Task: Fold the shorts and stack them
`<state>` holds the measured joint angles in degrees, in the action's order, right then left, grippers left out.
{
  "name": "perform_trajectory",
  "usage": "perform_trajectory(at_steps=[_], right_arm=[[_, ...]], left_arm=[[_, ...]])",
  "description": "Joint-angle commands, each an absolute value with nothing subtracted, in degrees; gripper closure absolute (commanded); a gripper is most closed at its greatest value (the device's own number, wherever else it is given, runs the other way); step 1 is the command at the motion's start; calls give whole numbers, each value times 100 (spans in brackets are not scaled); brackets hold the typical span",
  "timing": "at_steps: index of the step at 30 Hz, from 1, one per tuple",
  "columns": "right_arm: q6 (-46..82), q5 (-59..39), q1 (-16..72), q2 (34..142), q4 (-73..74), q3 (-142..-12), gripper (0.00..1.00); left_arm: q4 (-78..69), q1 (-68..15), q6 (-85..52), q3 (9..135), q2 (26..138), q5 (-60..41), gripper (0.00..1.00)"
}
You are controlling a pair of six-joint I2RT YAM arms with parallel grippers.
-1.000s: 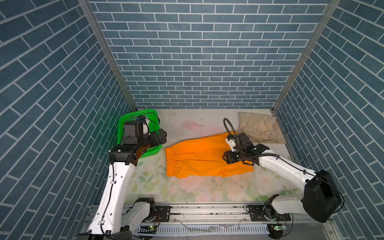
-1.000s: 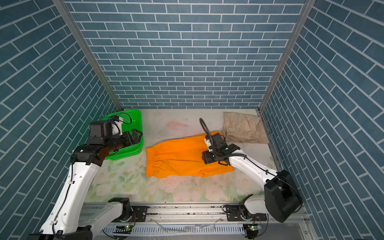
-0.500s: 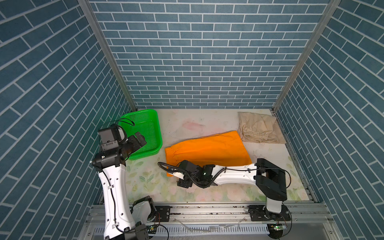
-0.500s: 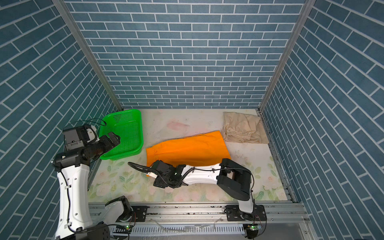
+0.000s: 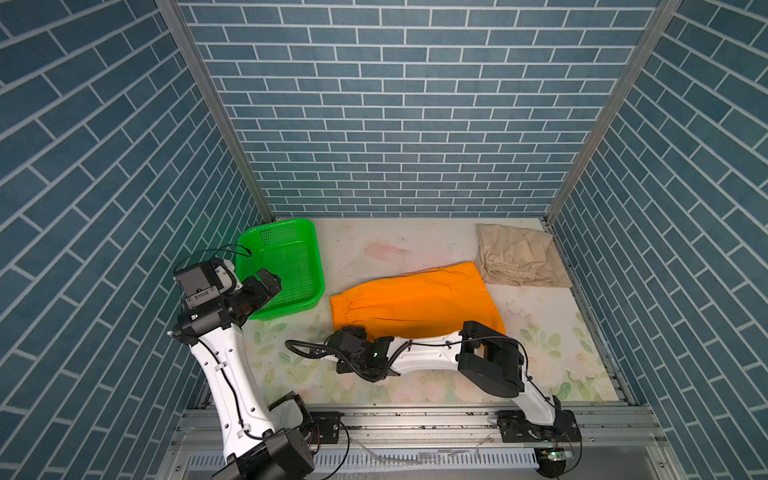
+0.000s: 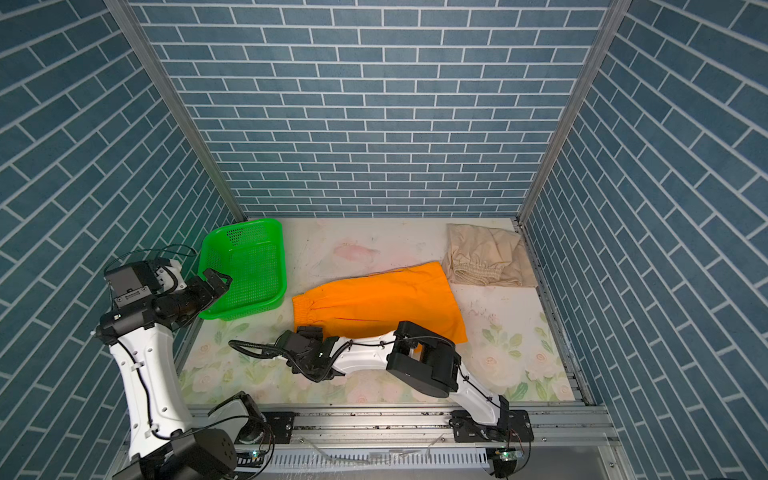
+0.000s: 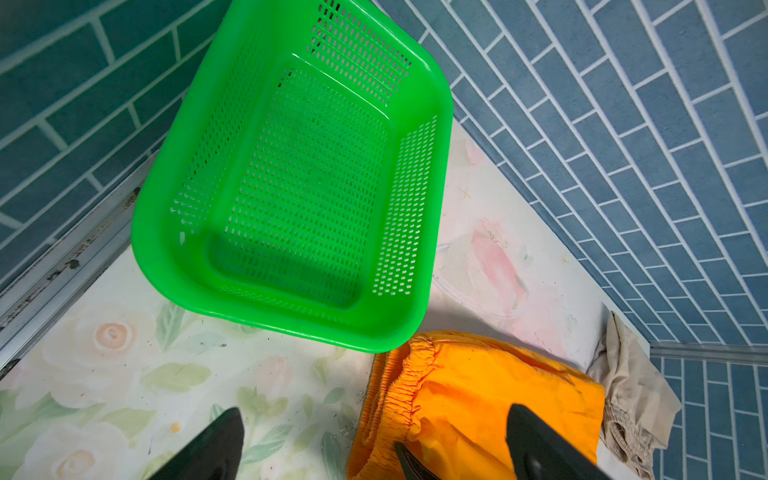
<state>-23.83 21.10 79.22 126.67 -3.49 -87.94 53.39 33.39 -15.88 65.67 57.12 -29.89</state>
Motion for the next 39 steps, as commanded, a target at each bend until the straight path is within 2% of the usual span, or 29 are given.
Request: perform_trajectory(at_steps=[1, 3, 5, 7, 8, 9, 13, 20, 24, 28, 31, 39], right_arm=[[-2685, 2396, 7858, 12841, -683, -8857, 28], [-2657, 2350, 7849, 12850, -686, -8800, 41], [-2584, 2274, 7825, 12835, -638, -8733, 63], [-2358, 2084, 7776, 12715, -516, -8631, 90], [-2236, 1943, 7744, 12620, -459, -8566, 97], [-2071, 1819, 7689, 12511, -344, -8484, 100], [-1403, 1264, 7437, 11885, 381, -7926, 100], [-607, 577, 7099, 10962, 2142, -6459, 100], [-666, 539, 7102, 10845, 2573, -6131, 100], [-725, 528, 7100, 10872, 2599, -6113, 100], [-729, 477, 7099, 10889, 2634, -6100, 100], [-695, 339, 7101, 10931, 2791, -6091, 100]], left_arm=[[5441, 3375, -1488, 6474, 5699, -3208, 0], [5425, 3368, -1503, 6422, 5685, -3234, 0], [5385, 3368, -1535, 6313, 5678, -3353, 0], [5327, 3375, -1566, 6144, 5699, -3530, 0], [5332, 3373, -1555, 6083, 5713, -3550, 0], [5326, 3369, -1513, 6004, 5717, -3531, 0], [5511, 3370, -1420, 5819, 5704, -3377, 0], [5226, 3269, -1986, 5063, 5445, -4002, 0], [4677, 2443, -2718, 4562, 5297, -4122, 0], [3657, 1622, -3693, 4023, 5215, -3977, 0], [2335, 1544, -4467, 3204, 5372, -4568, 0], [530, 1011, -5291, 2460, 6083, -4578, 0]])
